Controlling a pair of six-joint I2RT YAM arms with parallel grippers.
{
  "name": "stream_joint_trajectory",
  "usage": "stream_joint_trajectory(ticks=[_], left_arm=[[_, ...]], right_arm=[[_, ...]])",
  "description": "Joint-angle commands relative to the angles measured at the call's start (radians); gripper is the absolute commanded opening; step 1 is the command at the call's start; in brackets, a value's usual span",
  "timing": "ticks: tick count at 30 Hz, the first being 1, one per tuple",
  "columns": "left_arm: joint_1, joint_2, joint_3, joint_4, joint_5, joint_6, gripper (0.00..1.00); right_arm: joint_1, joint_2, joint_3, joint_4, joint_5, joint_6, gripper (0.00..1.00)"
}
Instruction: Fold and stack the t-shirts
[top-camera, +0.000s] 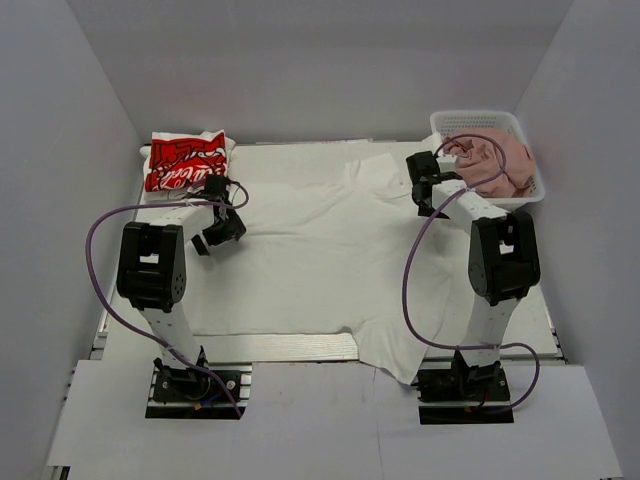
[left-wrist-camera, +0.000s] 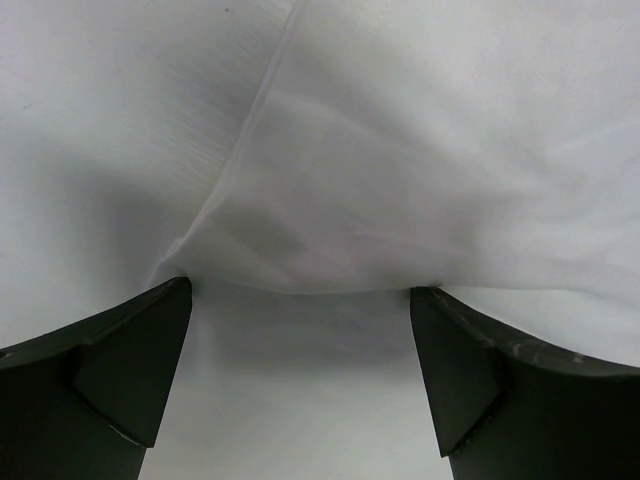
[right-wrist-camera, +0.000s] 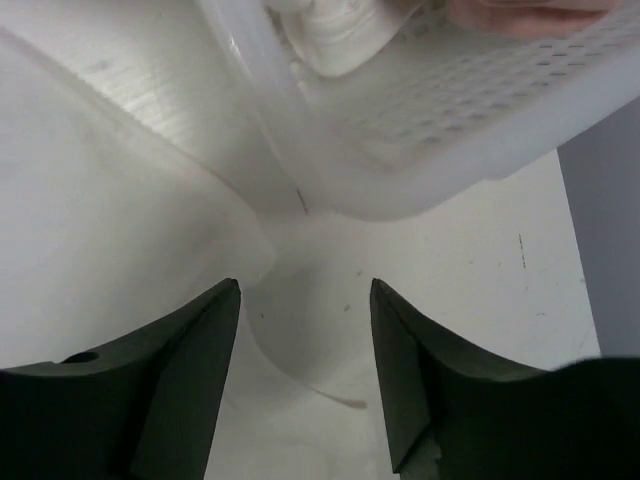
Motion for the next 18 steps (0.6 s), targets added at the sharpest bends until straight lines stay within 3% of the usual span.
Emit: stream_joint_trajectory(ticks=[1,2,3,10,18], left_arm=[[-0.016,-0.068,0.022,-0.007,0.018,0.007,1.00],[-0.017,-0.089,0.022,0.003,0.033,0.007,1.00],[-0.017,-0.098,0.034,0.004,0.050,0.016,1.00],[-0.017,-0.068,0.133,0.059,0.099,0.047,1.00],[-0.017,0.208,0.389,-0.015,0.068,0.067,1.00]], right_arm=[[0.025,-0.106,-0.043,-0.020,-0.059,0.013,0.64],[0.030,-0.129,-0.051,-0.009,-0.097,0.007,0.73],[0.034,-0.146,-0.081,0.002,-0.143,-0.001,0.90],[0.050,-0.109,-0.052,0.148,-0.429,-0.031,0.90],[0.047,0.139,0.121,0.165,-0.493,-0.004,0.90]])
